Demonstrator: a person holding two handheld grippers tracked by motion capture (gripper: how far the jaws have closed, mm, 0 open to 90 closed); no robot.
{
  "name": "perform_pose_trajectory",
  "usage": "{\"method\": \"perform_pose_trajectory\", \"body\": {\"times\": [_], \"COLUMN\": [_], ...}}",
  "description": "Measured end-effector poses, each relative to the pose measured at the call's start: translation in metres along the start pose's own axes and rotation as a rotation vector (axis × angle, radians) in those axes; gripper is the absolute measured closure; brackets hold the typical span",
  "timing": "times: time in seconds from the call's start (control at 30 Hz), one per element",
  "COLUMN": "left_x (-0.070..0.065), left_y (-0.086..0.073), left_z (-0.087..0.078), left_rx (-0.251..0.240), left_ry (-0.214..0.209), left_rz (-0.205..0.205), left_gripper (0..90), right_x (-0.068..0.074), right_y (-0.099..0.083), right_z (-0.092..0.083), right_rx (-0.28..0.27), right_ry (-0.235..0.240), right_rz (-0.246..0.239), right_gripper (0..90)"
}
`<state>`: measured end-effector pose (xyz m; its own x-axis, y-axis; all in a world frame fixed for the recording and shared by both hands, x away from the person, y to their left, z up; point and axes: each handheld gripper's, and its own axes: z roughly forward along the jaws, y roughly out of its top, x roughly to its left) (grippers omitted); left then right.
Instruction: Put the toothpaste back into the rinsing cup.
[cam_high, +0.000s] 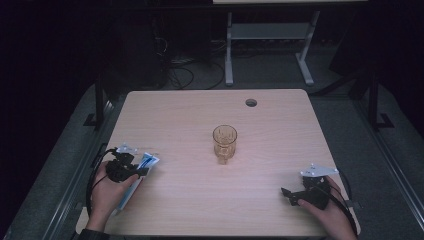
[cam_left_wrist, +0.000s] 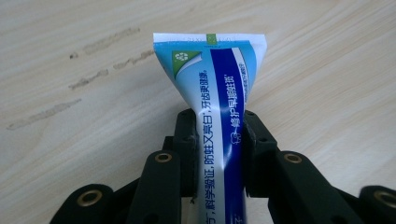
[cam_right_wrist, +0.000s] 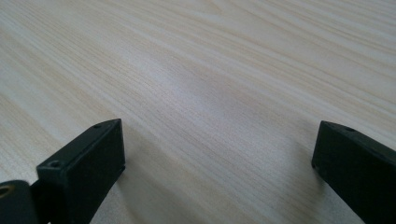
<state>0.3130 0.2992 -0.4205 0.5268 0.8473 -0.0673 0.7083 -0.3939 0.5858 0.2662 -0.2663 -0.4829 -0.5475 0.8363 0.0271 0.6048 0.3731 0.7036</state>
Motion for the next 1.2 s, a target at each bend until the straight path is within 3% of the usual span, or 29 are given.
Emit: {"method": "perform_pose_trajectory", "body": {"times": [0.3, 0.67, 0.8, 1.03, 1.2], "left_x": [-0.003, -0.003, -0.002, 0.007, 0.008], "left_y": [0.000, -0.003, -0.005, -0.009, -0.007], "left_z": [-0.016, -0.039, -0.042, -0.049, -0.051], "left_rx": [-0.084, -0.245, -0.289, -0.403, -0.466], "left_ry": [-0.057, -0.195, -0.214, -0.315, -0.357], "left_rz": [0.015, 0.018, 0.030, 0.030, 0.047], "left_gripper": [72.7, 73.8, 73.9, 73.8, 73.5], "right_x": [0.000, 0.000, 0.000, 0.000, 0.000], "right_y": [0.000, 0.000, 0.000, 0.000, 0.000], "right_z": [0.000, 0.000, 0.000, 0.000, 0.000], "right_rx": [0.000, 0.000, 0.000, 0.000, 0.000], "right_ry": [0.001, 0.001, 0.001, 0.001, 0.002], "right_rz": [-0.002, -0.001, -0.001, -0.002, -0.002], "right_gripper": [1.8, 1.8, 1.8, 1.8, 1.8]}}
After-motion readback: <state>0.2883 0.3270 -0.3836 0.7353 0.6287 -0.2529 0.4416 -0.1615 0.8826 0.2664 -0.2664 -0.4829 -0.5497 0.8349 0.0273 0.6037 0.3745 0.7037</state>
